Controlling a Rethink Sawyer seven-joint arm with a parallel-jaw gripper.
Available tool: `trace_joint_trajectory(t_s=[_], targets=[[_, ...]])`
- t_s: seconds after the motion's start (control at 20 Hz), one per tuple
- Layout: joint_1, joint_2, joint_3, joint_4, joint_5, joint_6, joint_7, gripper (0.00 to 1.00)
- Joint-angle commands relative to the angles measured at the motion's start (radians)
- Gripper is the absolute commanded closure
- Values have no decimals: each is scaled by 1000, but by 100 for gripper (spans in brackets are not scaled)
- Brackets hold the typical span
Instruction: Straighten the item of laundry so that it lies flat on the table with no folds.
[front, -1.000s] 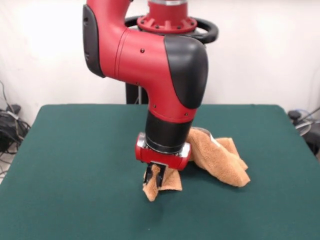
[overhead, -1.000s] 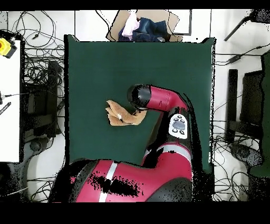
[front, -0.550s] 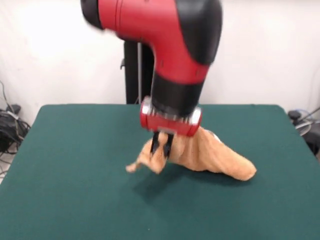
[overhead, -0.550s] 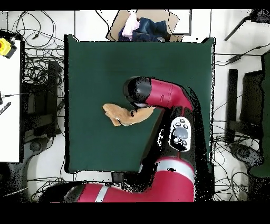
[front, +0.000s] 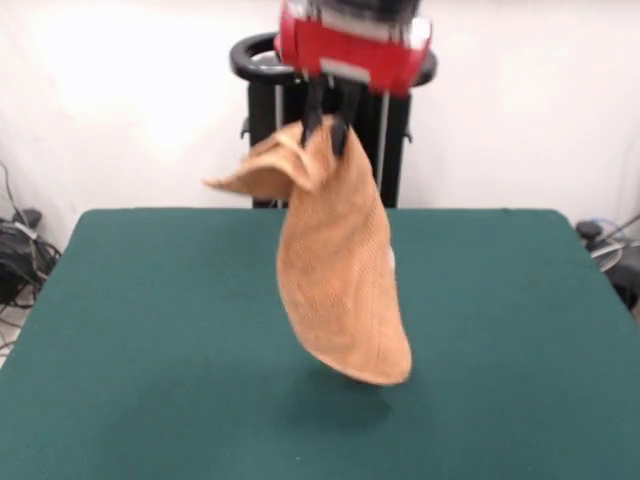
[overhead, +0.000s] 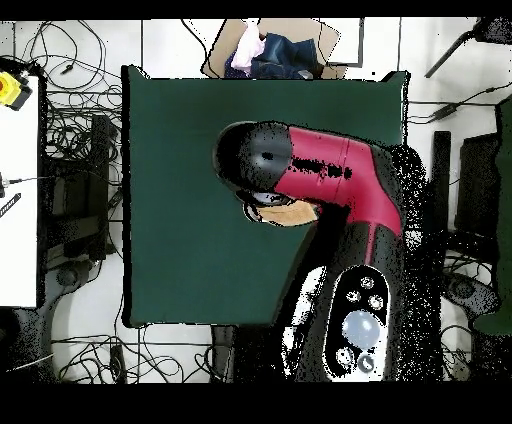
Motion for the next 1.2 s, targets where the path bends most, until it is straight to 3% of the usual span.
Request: trace_joint_trajectory(t_s=[0.05,0.3,0.55,0.6,0.8,1.2], targets=[[-44,-86,48,15,-61,73,-84,100],[-65,22,120,103,-70,-213,-23,100],[-84,27,148,154,-84,-326,-36,100],[-77,30,142,147,-97,-321,-21,0],[-72,25,137,155,-104,-360,-2,0],[-65,36,134,153,-109,-316,-1,0]])
